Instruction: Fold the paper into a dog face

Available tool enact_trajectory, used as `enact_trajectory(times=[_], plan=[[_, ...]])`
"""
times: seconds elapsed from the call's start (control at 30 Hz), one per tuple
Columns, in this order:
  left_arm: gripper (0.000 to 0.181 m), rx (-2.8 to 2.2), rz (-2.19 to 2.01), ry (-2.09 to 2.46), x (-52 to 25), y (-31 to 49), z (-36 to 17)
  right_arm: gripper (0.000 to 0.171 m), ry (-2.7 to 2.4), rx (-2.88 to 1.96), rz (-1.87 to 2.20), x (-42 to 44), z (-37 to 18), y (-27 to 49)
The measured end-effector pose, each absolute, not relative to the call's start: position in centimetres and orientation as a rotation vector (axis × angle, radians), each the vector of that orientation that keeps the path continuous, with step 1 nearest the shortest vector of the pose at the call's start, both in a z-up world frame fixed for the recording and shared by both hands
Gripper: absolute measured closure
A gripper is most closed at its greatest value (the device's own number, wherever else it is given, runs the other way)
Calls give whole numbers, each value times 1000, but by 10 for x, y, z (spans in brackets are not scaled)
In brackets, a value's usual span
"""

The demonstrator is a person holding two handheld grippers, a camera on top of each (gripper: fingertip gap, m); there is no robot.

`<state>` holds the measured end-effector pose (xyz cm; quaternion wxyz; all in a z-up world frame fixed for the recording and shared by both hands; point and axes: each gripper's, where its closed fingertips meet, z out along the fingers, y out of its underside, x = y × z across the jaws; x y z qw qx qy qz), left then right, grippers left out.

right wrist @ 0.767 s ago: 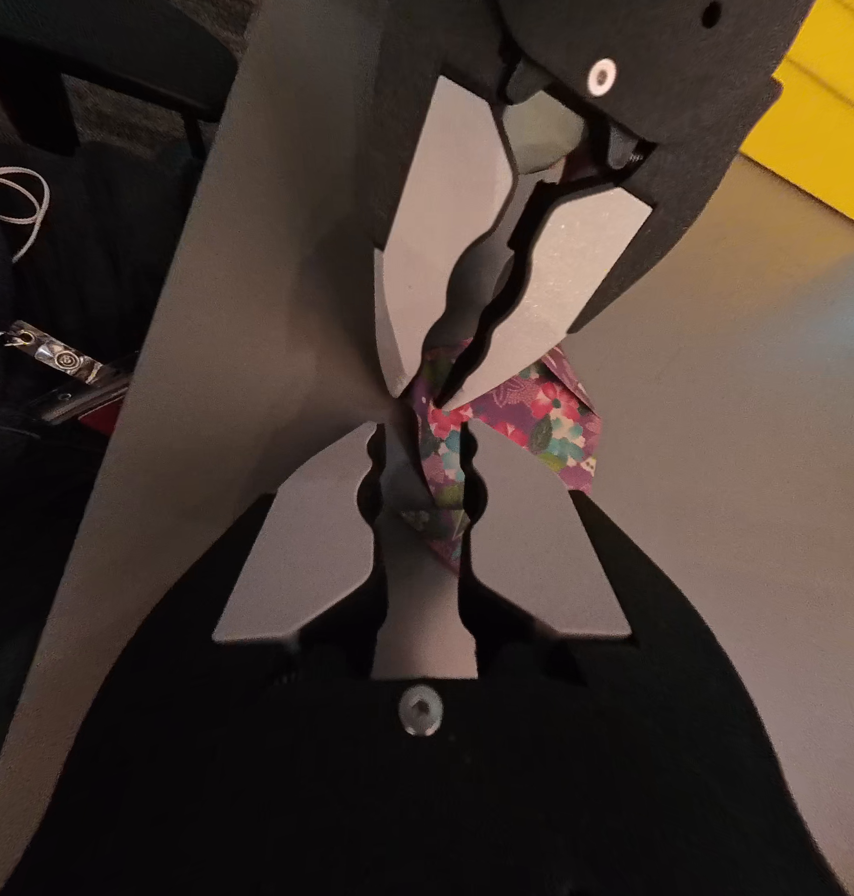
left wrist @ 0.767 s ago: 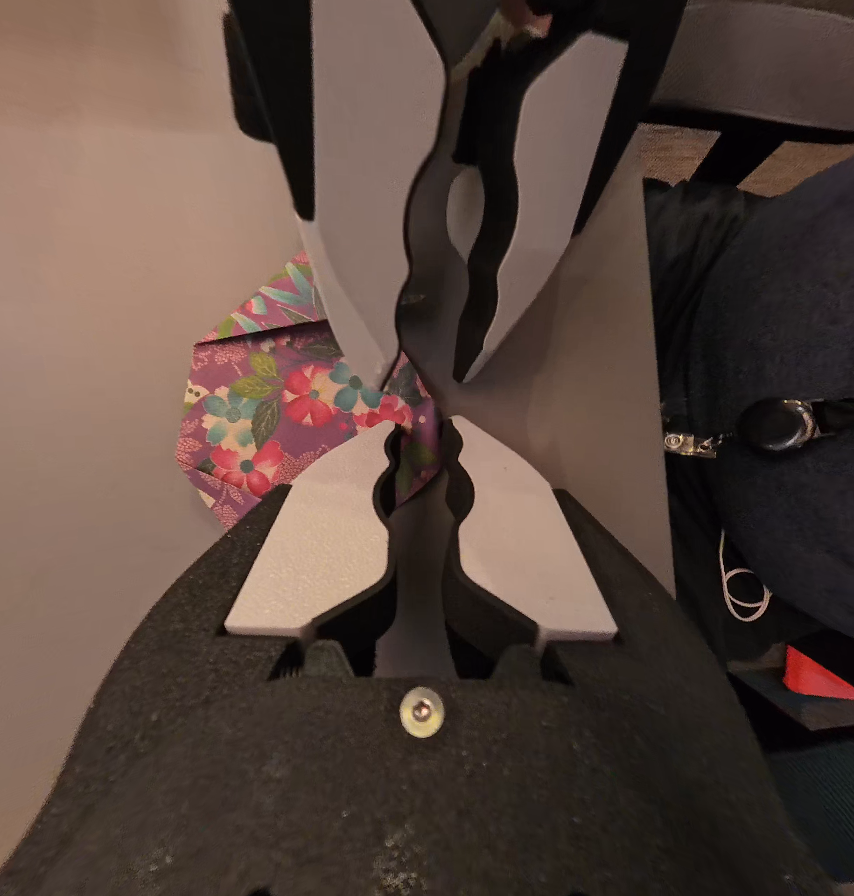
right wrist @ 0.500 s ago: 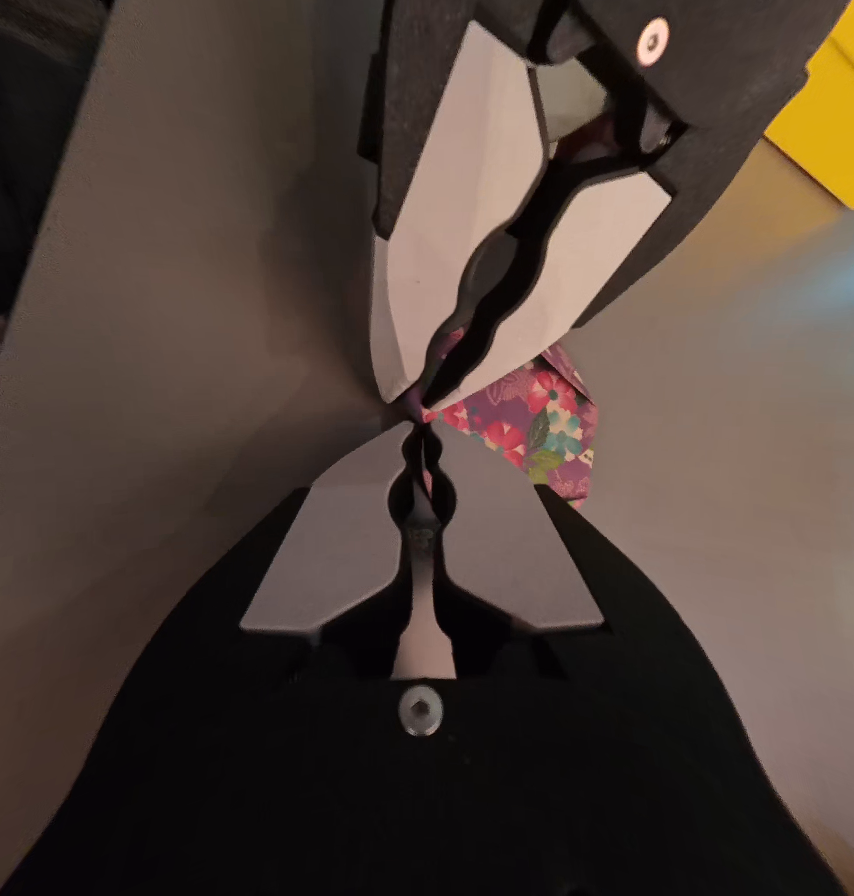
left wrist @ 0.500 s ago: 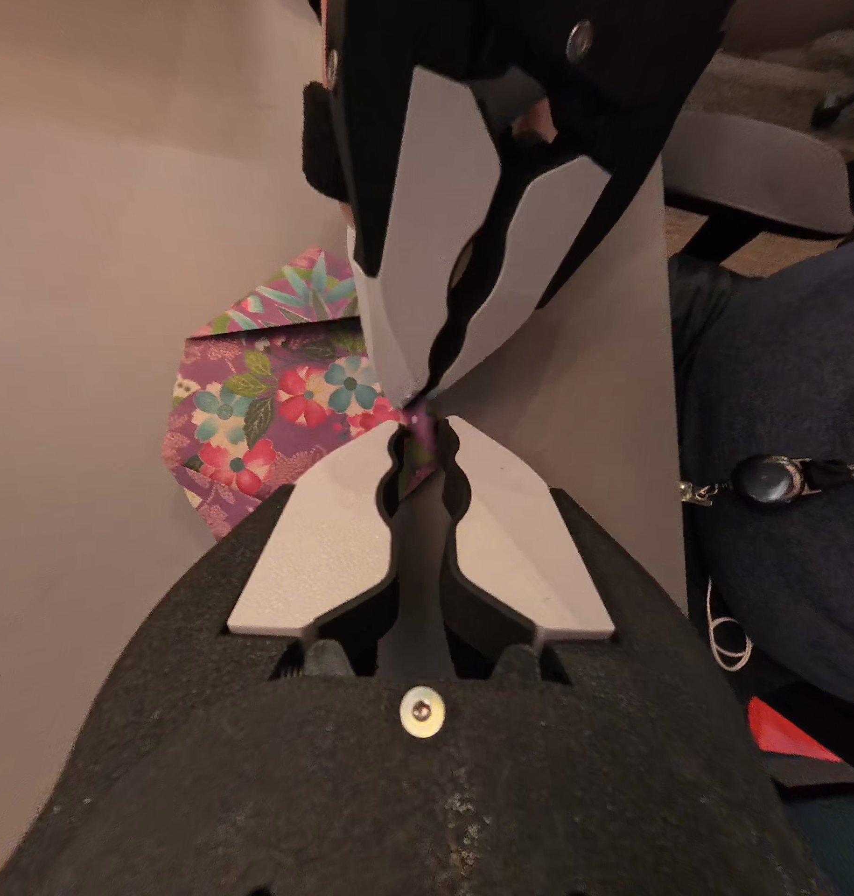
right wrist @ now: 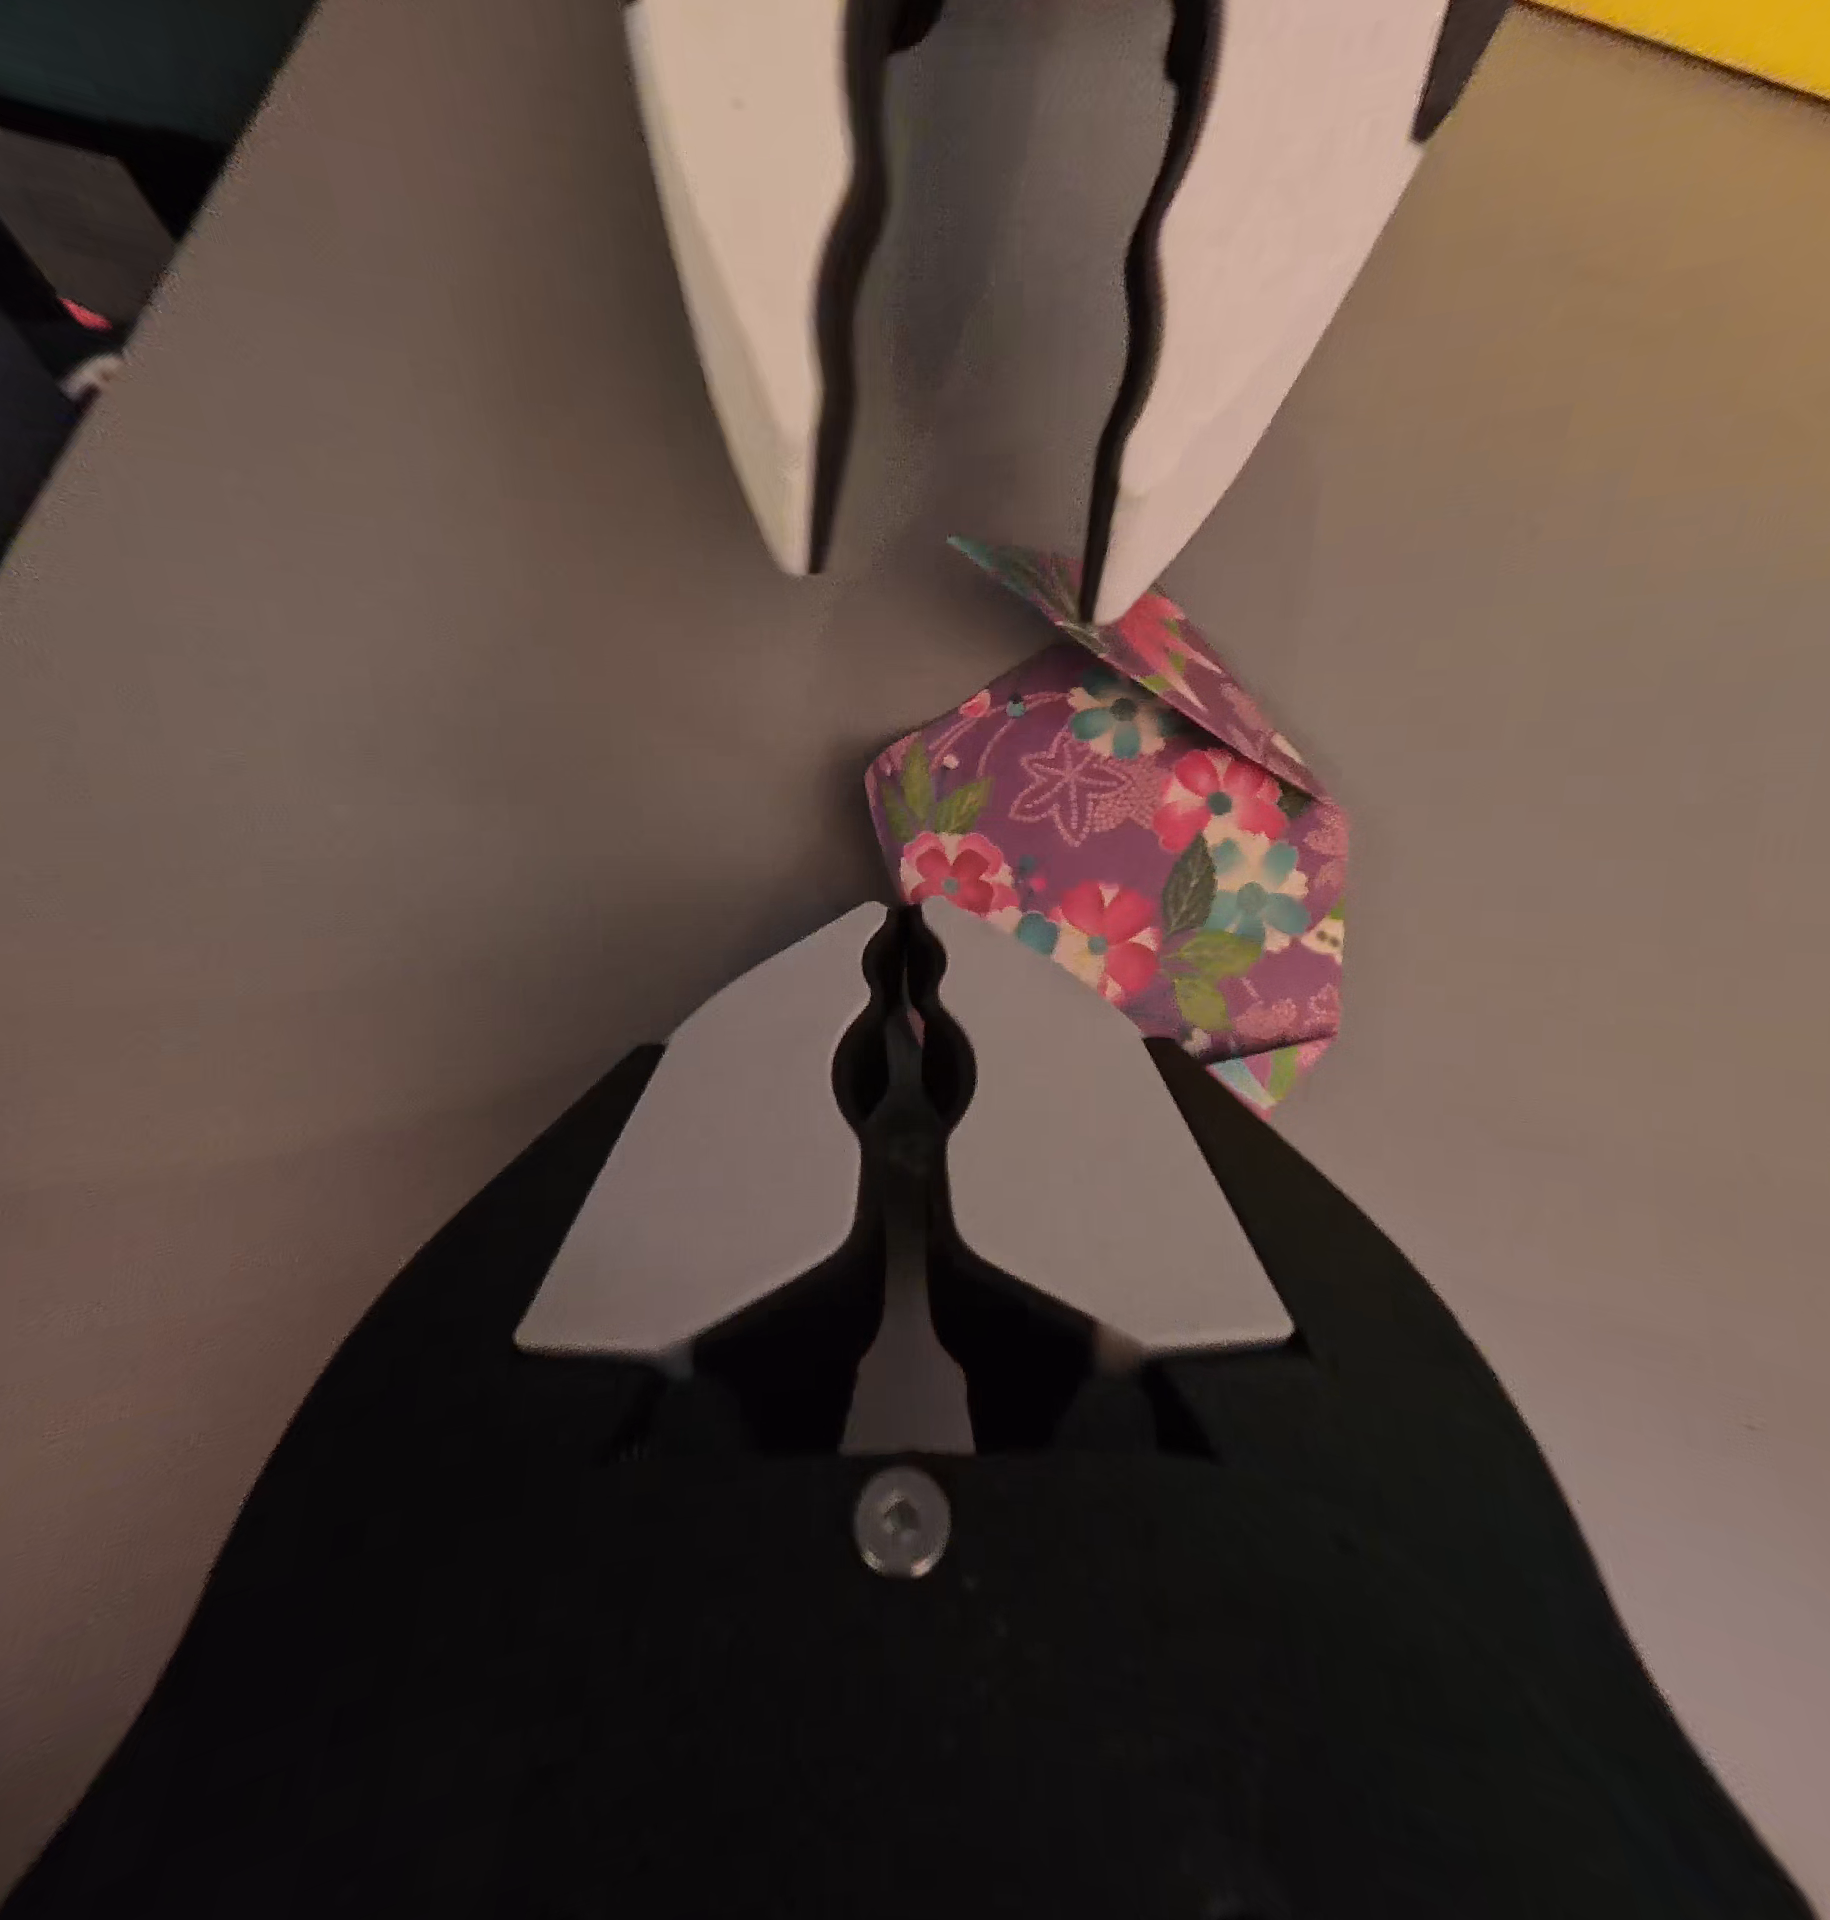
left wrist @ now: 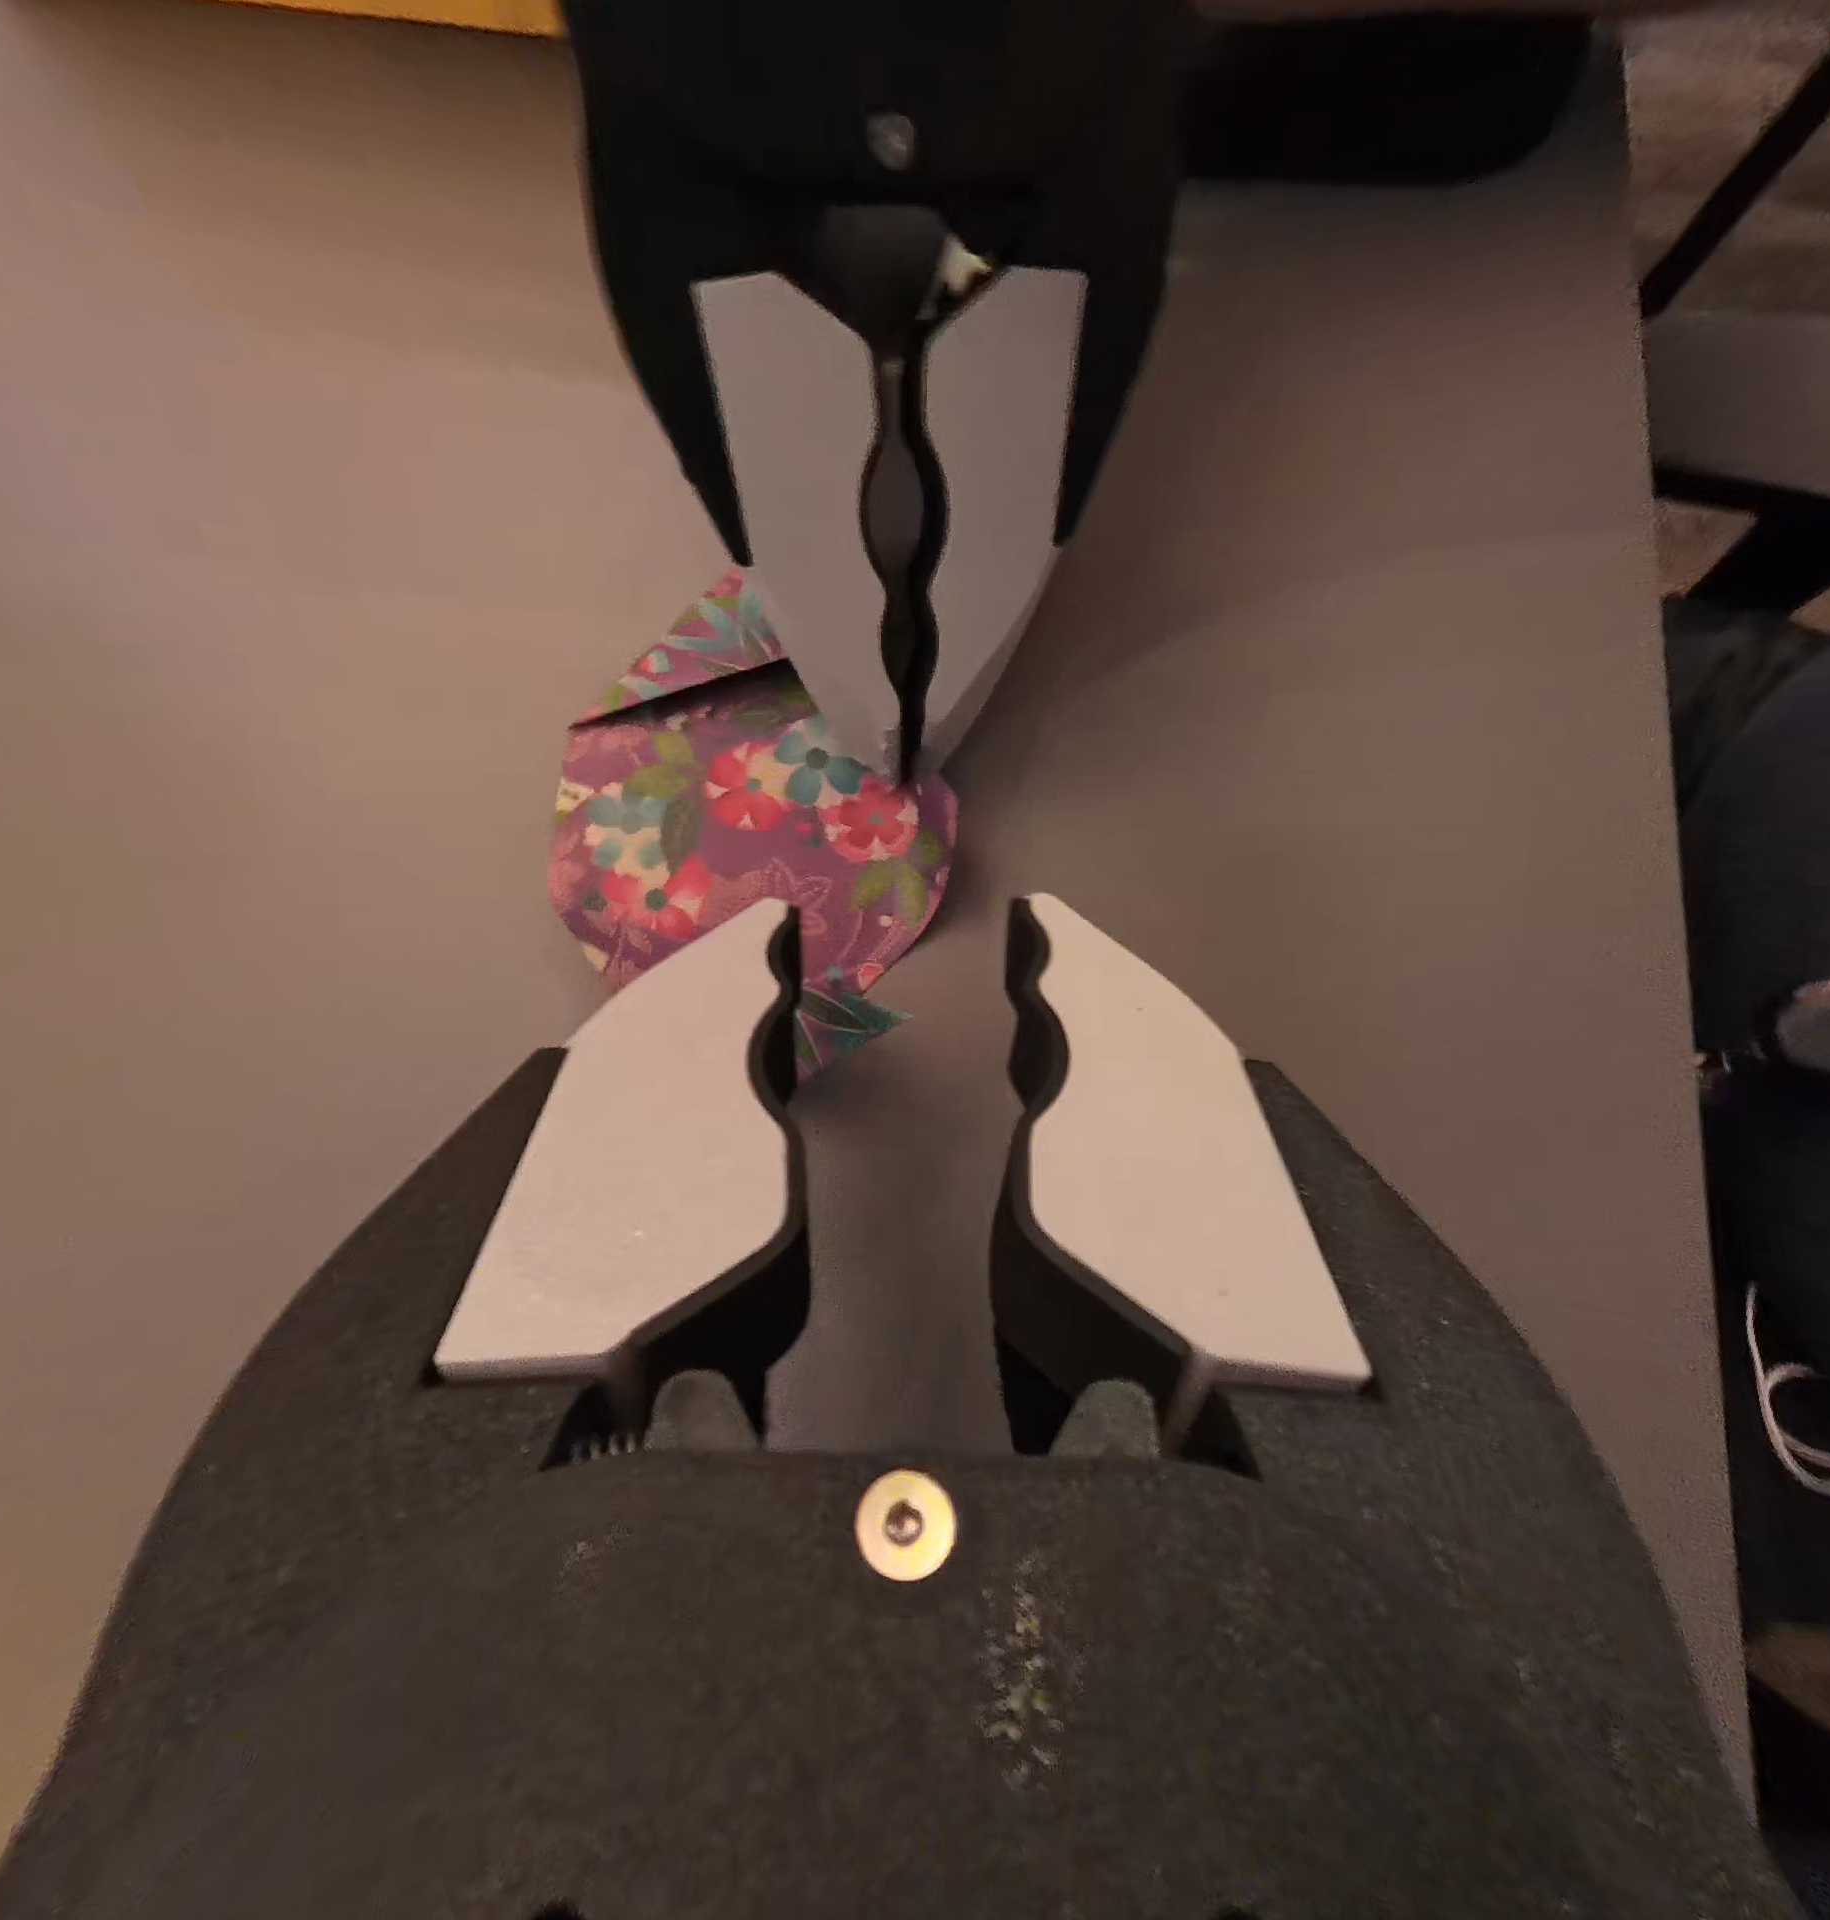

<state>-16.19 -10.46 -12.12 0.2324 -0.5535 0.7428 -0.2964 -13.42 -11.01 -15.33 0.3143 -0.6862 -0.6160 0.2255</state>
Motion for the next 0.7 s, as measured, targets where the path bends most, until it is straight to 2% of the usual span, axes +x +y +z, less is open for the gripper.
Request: enact_trajectory(times=[0.03,0.1,0.13,0.27,0.53,0.7], plan=[[138,-1499,-805,2078,-160,-104,-122,169,-1613,-1816,640,-133,-152,-108],[123,-1456,-767,2140,-152,-101,-126,168,-1589,-1834,732,-130,-150,-104],[122,-1437,-744,2168,-148,-99,-129,168,-1575,-1845,773,-129,-150,-103],[130,-1451,-733,2225,-133,-91,-146,168,-1493,-1894,948,-127,-145,-97],[126,-1552,-984,2134,-126,-80,-153,169,-1406,-2084,1050,-119,-144,-83],[139,-1523,-947,2109,-125,-74,-155,169,-1283,-2221,1125,-114,-144,-79]])
